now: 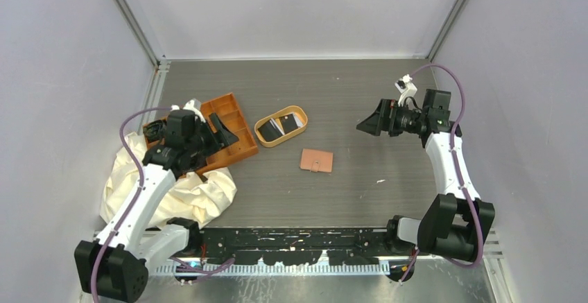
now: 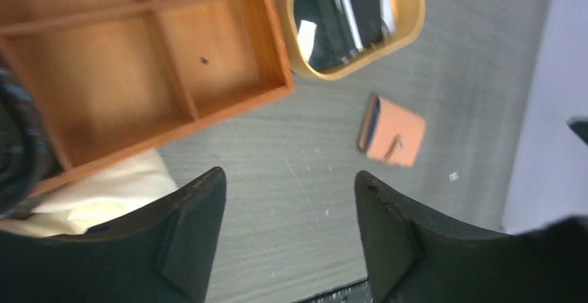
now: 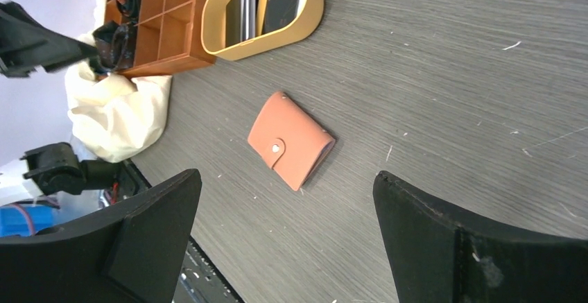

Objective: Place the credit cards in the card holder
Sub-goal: Open the card holder at the center of the board.

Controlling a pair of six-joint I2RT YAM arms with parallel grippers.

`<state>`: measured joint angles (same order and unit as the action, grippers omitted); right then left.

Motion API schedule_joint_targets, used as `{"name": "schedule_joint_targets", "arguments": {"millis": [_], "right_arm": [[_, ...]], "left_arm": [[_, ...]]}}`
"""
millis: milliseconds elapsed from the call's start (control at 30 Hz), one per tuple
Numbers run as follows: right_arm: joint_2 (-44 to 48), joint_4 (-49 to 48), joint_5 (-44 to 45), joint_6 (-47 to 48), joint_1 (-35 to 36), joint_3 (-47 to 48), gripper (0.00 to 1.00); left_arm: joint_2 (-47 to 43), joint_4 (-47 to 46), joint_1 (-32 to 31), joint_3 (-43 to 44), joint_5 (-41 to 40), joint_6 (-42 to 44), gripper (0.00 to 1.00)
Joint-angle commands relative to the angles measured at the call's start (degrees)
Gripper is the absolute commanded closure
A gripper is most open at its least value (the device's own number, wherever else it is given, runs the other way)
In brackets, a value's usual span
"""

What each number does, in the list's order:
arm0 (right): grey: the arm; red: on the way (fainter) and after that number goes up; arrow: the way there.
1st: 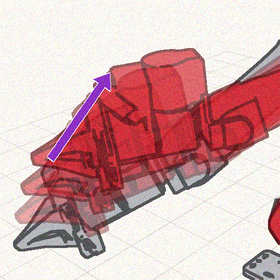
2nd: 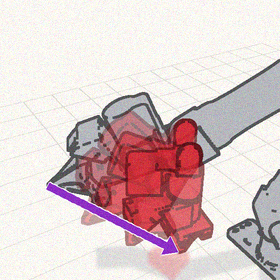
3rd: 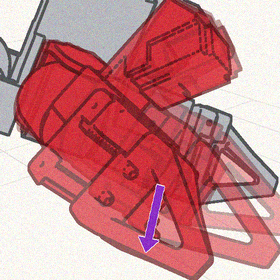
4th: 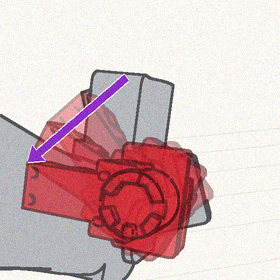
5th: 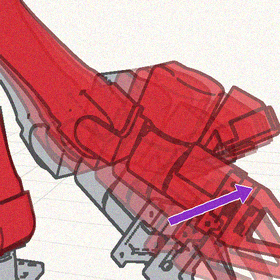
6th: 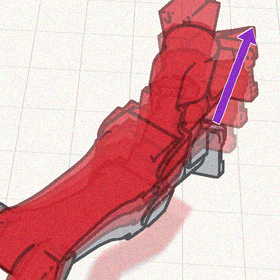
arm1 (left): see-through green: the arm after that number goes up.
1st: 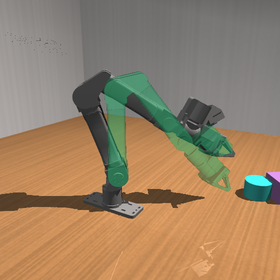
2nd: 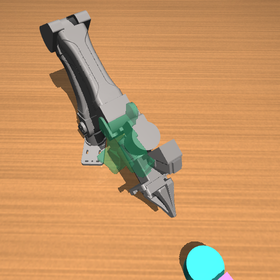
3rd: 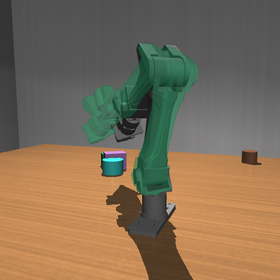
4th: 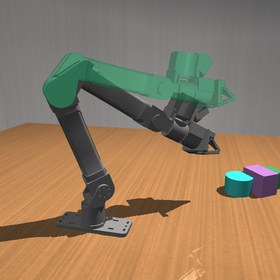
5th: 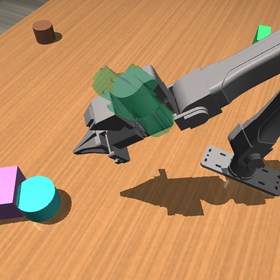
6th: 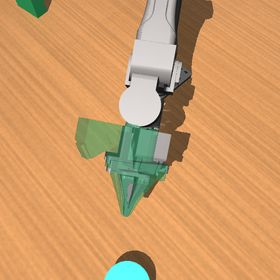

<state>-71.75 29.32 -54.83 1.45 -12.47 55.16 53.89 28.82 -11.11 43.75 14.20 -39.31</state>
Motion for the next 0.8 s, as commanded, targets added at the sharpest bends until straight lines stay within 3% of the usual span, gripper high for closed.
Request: {"name": "schedule_joint_targets", "arguments": {"millis": [0, 100, 200, 400, 767], "right_arm": [[4.1, -2.4, 4.0, 2.8, 2.1, 0.8, 0.0], [5.7, -2.3, 5.9, 4.0, 4.2, 0.7, 0.01], [6.0, -1.7, 7.6, 5.3, 5.7, 0.7, 0.01], [6.6, -1.1, 8.5, 6.2, 6.1, 0.6, 0.01], [5.7, -1.0, 9.1, 7.8, 6.7, -0.4, 0.0]], "left_arm": [[6.4, 3.0, 0.6, 8.7, -20.9, -4.7, 0.36], [14.1, 14.0, 0.6, 17.4, -32.9, -7.5, 0.37], [20.5, 19.5, 0.7, 22.0, -35.2, -9.6, 0.39], [28.5, 16.1, 0.6, 22.5, -36.3, -17.4, 0.52], [45.1, 17.1, 1.3, 30.8, -36.1, -23.4, 0.47]]}}
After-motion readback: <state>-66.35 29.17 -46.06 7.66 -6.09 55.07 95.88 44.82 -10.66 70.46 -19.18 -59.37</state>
